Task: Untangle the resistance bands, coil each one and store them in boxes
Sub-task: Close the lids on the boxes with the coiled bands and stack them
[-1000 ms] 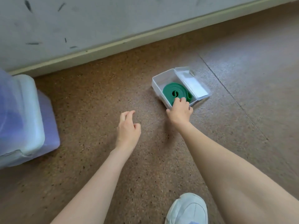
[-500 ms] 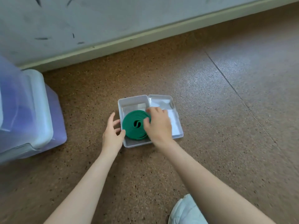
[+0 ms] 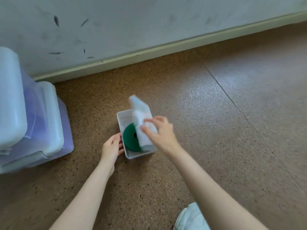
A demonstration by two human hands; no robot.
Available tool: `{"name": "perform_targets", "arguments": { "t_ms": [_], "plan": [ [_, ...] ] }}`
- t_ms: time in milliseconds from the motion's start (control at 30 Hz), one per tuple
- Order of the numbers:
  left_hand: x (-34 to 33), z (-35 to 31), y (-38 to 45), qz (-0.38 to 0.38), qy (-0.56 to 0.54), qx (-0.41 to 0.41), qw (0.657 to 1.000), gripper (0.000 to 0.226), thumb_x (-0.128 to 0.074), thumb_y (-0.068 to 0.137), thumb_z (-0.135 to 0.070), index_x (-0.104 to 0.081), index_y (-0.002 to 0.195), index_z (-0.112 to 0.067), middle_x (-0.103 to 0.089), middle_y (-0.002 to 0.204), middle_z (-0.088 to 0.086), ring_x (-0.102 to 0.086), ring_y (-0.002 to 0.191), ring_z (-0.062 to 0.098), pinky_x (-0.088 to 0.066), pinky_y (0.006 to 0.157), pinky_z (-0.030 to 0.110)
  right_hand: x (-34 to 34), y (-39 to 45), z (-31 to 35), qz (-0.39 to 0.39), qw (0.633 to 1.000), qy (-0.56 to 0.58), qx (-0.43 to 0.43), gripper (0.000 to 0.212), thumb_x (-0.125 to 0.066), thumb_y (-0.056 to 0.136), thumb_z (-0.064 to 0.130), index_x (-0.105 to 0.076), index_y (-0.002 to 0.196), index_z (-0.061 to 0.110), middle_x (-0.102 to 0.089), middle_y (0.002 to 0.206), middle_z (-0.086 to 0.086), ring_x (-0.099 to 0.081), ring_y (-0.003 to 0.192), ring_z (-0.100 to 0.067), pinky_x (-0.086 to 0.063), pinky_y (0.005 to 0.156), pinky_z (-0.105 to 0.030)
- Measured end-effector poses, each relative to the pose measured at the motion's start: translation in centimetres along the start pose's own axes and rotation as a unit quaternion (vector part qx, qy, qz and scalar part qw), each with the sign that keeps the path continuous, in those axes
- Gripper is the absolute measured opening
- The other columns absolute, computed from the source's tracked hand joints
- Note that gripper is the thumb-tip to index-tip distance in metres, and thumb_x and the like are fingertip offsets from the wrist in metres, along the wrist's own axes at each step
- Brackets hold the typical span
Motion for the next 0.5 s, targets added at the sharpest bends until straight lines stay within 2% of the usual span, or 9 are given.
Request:
{"name": "perform_targets", "arguments": {
  "t_ms": [67, 100, 167, 300, 367, 433, 500],
  "plan": [
    [-0.2, -0.2, -0.1, 0.018, -0.062, 0.029, 0.997, 0.033, -0.035, 0.101, -0.028, -0.056, 0.119, -0.01, -0.059, 0.113, 0.003, -0.058, 0.094, 0.015, -0.045, 0.085, 0.032, -4.4, -0.9, -0.5, 0.098, 0.99, -0.095, -0.037, 0.048, -0.053, 0.087, 0.047, -0.043, 0.132, 0.037, -0.008, 0.155, -0.001, -0.006, 0.139, -0.038, -0.009, 0.112, -0.055],
    [-0.2, -0.3, -0.1, 0.024, -0.081, 0.038, 0.996, 0.034, -0.035, 0.101, -0.029, -0.056, 0.117, -0.008, -0.061, 0.111, 0.006, -0.059, 0.095, 0.017, -0.045, 0.085, 0.032, -5.6, -1.3, -1.1, 0.101, 0.985, -0.134, -0.041, 0.053, -0.053, 0.088, 0.041, -0.034, 0.138, 0.037, 0.004, 0.156, 0.0, -0.001, 0.14, -0.041, -0.009, 0.112, -0.055],
    [-0.2, -0.9, 0.1, 0.028, -0.074, 0.032, 0.996, 0.03, -0.042, 0.099, -0.029, -0.057, 0.112, -0.007, -0.064, 0.105, 0.008, -0.061, 0.094, 0.019, -0.047, 0.083, 0.032, -6.4, -1.5, -1.8, 0.064, 0.985, -0.158, -0.027, 0.06, -0.052, 0.09, 0.029, -0.023, 0.142, 0.035, 0.012, 0.156, 0.0, -0.003, 0.139, -0.041, -0.016, 0.111, -0.052],
    [0.1, -0.9, 1.5, -0.006, 0.029, 0.015, 0.999, 0.025, -0.062, 0.089, -0.018, -0.058, 0.109, -0.002, -0.064, 0.109, 0.016, -0.062, 0.097, 0.025, -0.053, 0.082, 0.036, -6.9, -1.3, -2.1, 0.05, 0.984, -0.17, -0.006, 0.062, -0.051, 0.091, 0.028, -0.022, 0.145, 0.035, 0.013, 0.156, -0.001, -0.007, 0.139, -0.039, -0.024, 0.11, -0.047],
    [0.1, -0.3, 2.0, -0.017, 0.023, 0.03, 0.999, 0.022, -0.063, 0.088, -0.016, -0.058, 0.105, -0.004, -0.064, 0.111, 0.017, -0.062, 0.099, 0.027, -0.053, 0.082, 0.037, -7.0, -1.3, -1.9, 0.034, 0.986, -0.163, -0.005, 0.064, -0.054, 0.089, 0.028, -0.023, 0.144, 0.035, 0.011, 0.156, -0.001, -0.01, 0.137, -0.037, -0.025, 0.109, -0.046],
    [0.1, 0.1, 2.1, -0.021, 0.019, 0.034, 0.999, 0.02, -0.062, 0.089, -0.02, -0.055, 0.104, -0.008, -0.063, 0.112, 0.016, -0.061, 0.099, 0.026, -0.051, 0.082, 0.038, -6.4, -1.1, -2.7, 0.001, 0.995, -0.098, -0.037, 0.075, -0.063, 0.083, 0.026, -0.02, 0.145, 0.029, 0.009, 0.156, -0.003, -0.014, 0.137, -0.033, -0.024, 0.109, -0.042],
    [-0.3, 0.5, 1.7, -0.013, 0.038, 0.025, 0.999, 0.026, -0.057, 0.092, -0.027, -0.053, 0.112, -0.011, -0.061, 0.119, 0.012, -0.058, 0.105, 0.025, -0.048, 0.088, 0.04, -5.4, -0.6, -4.4, -0.011, 0.993, 0.04, -0.111, 0.088, -0.071, 0.078, 0.022, -0.015, 0.147, 0.017, -0.002, 0.156, -0.009, -0.019, 0.139, -0.028, -0.022, 0.11, -0.035]
  ]
}}
Point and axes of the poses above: each hand's wrist, its own y-axis towards the middle knuckle, its own x-axis out of the back of the hand, z = x × y, the point moved 7 cm from there along y, towards the middle knuckle
